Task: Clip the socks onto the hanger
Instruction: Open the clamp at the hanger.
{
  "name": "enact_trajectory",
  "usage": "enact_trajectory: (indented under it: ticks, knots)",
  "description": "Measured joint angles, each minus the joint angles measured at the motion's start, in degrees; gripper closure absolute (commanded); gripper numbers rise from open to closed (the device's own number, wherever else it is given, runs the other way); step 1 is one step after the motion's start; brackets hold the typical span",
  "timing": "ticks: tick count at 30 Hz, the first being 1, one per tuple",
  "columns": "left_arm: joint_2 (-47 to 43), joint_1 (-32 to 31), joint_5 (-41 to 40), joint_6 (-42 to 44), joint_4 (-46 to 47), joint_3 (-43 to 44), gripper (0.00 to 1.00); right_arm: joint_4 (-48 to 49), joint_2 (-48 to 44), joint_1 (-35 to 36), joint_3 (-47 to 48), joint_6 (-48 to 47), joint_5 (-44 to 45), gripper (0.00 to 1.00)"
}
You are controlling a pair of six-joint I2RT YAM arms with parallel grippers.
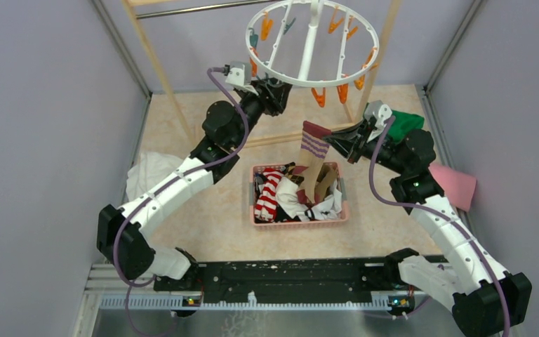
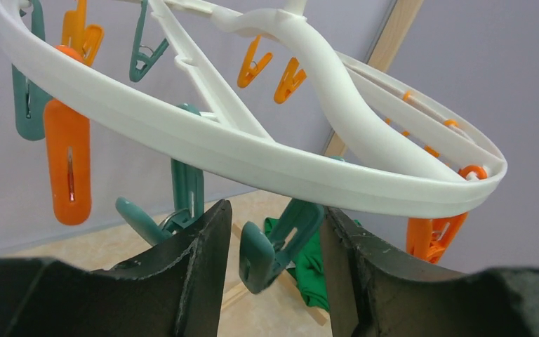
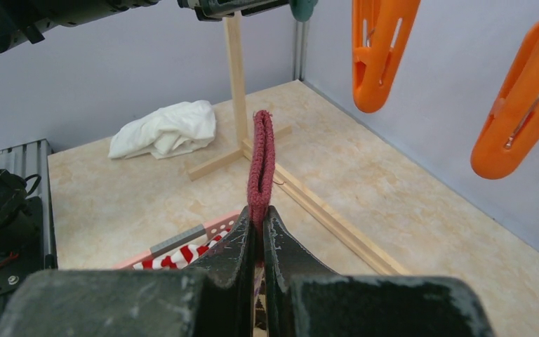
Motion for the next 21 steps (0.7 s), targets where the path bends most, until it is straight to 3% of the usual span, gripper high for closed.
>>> enact_trajectory:
  ticks: [8, 21]
  knots:
    - [0.70, 0.00, -1.16, 0.85, 0.09, 0.00, 0.41, 0.00, 0.02, 0.00, 0.00, 0.00, 0.02, 1.00]
    - [1.22, 0.00, -1.81, 0.81, 0.68, 0.17, 0.45, 0.00, 0.09, 0.00, 0.00, 0.00, 0.02, 1.00]
